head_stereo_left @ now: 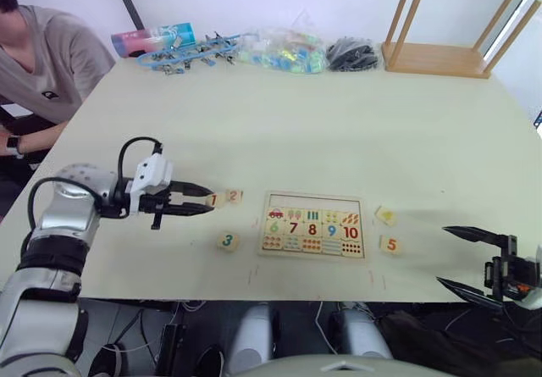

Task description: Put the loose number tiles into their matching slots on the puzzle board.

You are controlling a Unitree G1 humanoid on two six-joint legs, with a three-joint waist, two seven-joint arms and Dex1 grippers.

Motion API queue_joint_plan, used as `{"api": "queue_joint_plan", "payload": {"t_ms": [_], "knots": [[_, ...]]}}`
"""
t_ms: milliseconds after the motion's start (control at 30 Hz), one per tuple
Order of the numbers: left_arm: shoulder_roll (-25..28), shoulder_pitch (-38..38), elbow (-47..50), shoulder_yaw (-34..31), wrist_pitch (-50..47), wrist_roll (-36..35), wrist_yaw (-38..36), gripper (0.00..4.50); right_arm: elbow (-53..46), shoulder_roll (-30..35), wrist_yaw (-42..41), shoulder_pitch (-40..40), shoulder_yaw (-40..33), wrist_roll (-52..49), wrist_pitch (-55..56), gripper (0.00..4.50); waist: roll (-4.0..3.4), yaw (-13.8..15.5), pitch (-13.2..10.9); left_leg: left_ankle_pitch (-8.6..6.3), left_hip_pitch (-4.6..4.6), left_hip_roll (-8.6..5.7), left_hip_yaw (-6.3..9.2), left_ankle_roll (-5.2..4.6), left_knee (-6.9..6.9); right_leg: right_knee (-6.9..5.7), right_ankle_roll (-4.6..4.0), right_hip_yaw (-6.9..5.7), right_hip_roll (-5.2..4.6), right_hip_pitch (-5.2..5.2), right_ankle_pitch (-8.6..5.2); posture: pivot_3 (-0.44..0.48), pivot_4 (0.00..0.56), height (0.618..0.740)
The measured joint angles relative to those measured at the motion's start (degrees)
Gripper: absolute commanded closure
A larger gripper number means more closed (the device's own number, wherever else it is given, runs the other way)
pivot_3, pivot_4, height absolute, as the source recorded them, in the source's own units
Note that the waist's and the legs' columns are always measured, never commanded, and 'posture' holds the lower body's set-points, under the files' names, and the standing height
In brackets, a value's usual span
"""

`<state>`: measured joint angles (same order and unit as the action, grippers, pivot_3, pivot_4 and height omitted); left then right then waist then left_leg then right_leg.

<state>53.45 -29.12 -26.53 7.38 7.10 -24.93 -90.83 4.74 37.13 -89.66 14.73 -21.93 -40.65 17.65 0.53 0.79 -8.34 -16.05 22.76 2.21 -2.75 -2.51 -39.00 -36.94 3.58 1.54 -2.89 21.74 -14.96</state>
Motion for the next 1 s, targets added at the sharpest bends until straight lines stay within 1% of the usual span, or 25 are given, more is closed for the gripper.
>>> {"api": "queue_joint_plan", "payload": {"t_ms": [100,233,367,467,667,867,1000], "knots": [[-1.31,0.00,3.39,0.15,-3.30,0.01,0.01,3.52,-0.78,-0.03,0.56,0.70,-0.41,0.00,-0.18,0.00,-0.01,0.00,0.00,0.00,0.00,-0.01,-0.01,0.00,0.00,0.00,0.00,0.01,0.03,0.00,0.00,0.000,0.150,0.737],[-4.04,-0.51,11.66,2.13,-9.55,0.63,0.55,3.52,-2.44,-0.51,2.14,1.54,-1.28,0.01,-0.17,0.00,0.00,0.02,0.00,0.00,0.00,-0.04,-0.01,0.00,-0.02,0.01,0.01,0.04,0.04,0.00,0.00,0.000,0.150,0.737],[-5.28,-0.50,14.83,2.53,-11.65,3.13,2.16,3.52,-3.69,-1.11,2.83,2.50,-1.28,0.05,-0.17,0.00,0.00,-0.04,0.00,0.00,0.00,-0.07,-0.01,0.00,-0.02,0.02,0.00,0.06,0.10,0.00,0.00,0.000,0.150,0.737],[-7.02,-1.94,14.79,3.08,-11.80,5.73,3.65,3.52,-4.90,-1.93,4.19,3.60,-1.41,0.19,-0.16,0.00,0.00,0.14,-0.01,0.00,0.01,-0.08,0.02,0.00,-0.02,0.02,0.00,0.06,0.12,-0.01,-0.01,0.000,0.150,0.737],[-10.72,-6.95,14.57,6.95,-13.59,11.74,6.07,3.52,-8.76,-3.13,7.17,3.93,-1.16,0.67,-0.20,0.00,0.01,0.07,-0.01,0.00,0.05,-0.11,0.02,0.00,-0.09,0.03,0.03,0.08,0.15,-0.01,-0.02,0.000,0.150,0.737],[-12.23,-8.36,12.27,8.64,-13.91,16.05,7.38,3.52,-9.43,-3.71,9.07,5.01,-1.18,0.86,-0.31,0.00,0.01,0.00,-0.01,0.00,0.04,-0.10,0.01,0.00,-0.09,0.03,0.02,0.10,0.18,-0.01,-0.02,0.000,0.150,0.737],[-12.34,-9.05,11.12,9.08,-13.97,18.43,8.17,3.52,-10.12,-3.71,10.00,5.33,-1.19,1.02,-0.31,0.00,0.01,0.02,-0.01,0.00,0.04,-0.09,0.01,0.00,-0.09,0.03,0.02,0.10,0.18,-0.01,-0.02,0.000,0.150,0.737]]}}
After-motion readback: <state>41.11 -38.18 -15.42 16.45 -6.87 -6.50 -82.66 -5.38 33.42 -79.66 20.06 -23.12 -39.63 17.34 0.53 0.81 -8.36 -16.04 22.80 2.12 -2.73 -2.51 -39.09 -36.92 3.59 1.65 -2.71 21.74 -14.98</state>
